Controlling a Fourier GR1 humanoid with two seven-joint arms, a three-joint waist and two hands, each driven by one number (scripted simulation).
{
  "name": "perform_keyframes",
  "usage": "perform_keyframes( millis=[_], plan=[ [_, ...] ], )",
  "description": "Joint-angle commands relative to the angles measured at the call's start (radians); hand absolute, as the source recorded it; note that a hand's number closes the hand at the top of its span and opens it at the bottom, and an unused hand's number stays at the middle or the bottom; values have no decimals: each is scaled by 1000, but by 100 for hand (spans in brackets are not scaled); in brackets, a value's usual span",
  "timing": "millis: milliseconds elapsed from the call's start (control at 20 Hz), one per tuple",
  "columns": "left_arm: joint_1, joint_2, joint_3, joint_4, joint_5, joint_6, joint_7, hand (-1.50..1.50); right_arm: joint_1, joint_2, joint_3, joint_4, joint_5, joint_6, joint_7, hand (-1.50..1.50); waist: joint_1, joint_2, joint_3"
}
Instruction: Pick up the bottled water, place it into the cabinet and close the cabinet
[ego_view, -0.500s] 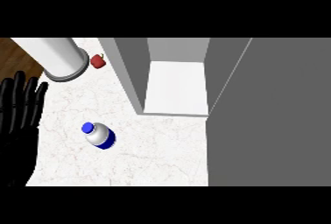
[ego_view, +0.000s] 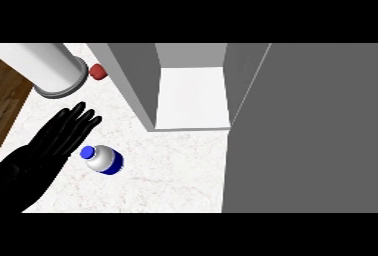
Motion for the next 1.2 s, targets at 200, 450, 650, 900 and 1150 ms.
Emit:
perform_keyframes(
  millis=[200, 450, 650, 900, 1150],
  plan=[
    [78, 245, 144, 89, 397, -312, 68, -150, 236, 2, 103, -263, -49, 10, 173, -150, 16, -4, 2],
    [59, 315, 215, 195, 462, -366, 110, -150, 355, -5, 110, -374, -81, 41, 169, -150, 15, -1, 3],
    [95, 251, 220, 181, 358, -414, 88, -150, 464, -10, 147, -422, -49, 75, 118, -150, 16, -3, 3],
    [71, 235, 301, 361, 309, -531, 26, -150, 525, -17, 160, -463, -56, 72, 142, -150, 11, -1, 2],
    [22, 126, 262, 346, 122, -456, 26, -150, 627, -24, 151, -412, -61, 121, -8, -150, 7, -2, 3]
  ],
)
